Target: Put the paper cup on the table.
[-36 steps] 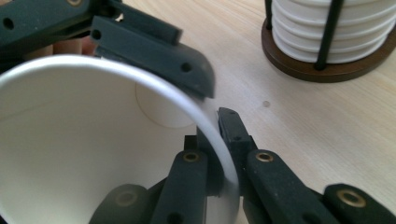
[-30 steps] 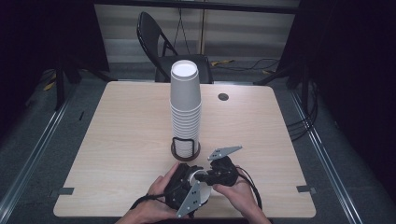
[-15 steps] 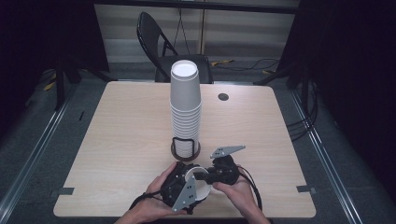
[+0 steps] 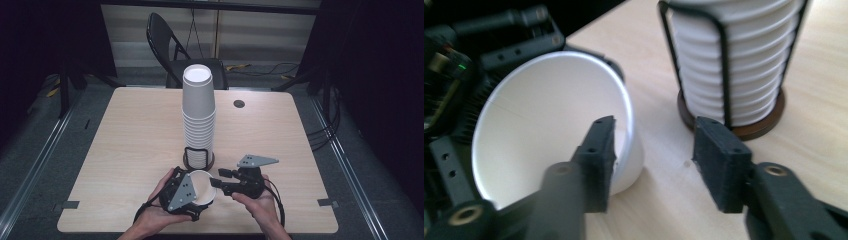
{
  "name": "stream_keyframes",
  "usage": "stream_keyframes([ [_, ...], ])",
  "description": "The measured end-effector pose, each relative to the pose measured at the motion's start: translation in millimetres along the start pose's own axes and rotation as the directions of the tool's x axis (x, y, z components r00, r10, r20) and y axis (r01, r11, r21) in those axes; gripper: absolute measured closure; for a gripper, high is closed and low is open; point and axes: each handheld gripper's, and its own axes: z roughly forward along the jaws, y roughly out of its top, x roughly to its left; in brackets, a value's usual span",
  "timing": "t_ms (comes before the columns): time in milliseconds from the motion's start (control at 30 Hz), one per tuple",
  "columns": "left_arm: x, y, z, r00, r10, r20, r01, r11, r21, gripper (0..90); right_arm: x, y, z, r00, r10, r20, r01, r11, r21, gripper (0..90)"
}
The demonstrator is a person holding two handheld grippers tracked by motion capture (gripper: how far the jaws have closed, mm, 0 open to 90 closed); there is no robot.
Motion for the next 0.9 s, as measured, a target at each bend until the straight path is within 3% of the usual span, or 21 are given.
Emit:
stream_keyframes([
  [167, 10.9, -3.6, -7.2, 0.9962, -0.087, -0.005, 0.087, 0.9957, -0.031, 8.7, -7.5, -0.4, -10.3, 0.9977, 0.025, 0.063, -0.023, 0.999, -0.036, 38.2],
  [333, 21.4, -7.1, -15.9, 0.9872, -0.159, -0.01, 0.159, 0.9854, -0.061, 8.7, -14.4, -0.3, -16.9, 0.9933, 0.044, 0.107, -0.038, 0.998, -0.053, 32.8],
  [467, 25.4, -8.4, -21.9, 0.9826, -0.184, -0.026, 0.182, 0.9806, -0.073, 8.7, -16.6, -1.2, -19.0, 0.9906, 0.053, 0.126, -0.046, 0.997, -0.055, 27.7],
  [567, 29.9, -9.8, -27.4, 0.9745, -0.224, -0.021, 0.221, 0.9712, -0.089, 8.7, -18.0, -4.0, -20.0, 0.9855, 0.062, 0.158, -0.055, 0.997, -0.045, 20.7],
  [700, 37.1, -12.0, -34.5, 0.9678, -0.247, -0.047, 0.242, 0.9661, -0.089, 8.6, -22.4, -7.5, -24.6, 0.98, 0.07, 0.186, -0.061, 0.997, -0.053, 17.6],
  [900, 52.1, -14.5, -42.5, 0.947, -0.306, -0.096, 0.294, 0.948, -0.121, 8.7, -28.6, -16.7, -30.0, 0.9735, 0.08, 0.214, -0.071, 0.996, -0.047, 15.7],
])
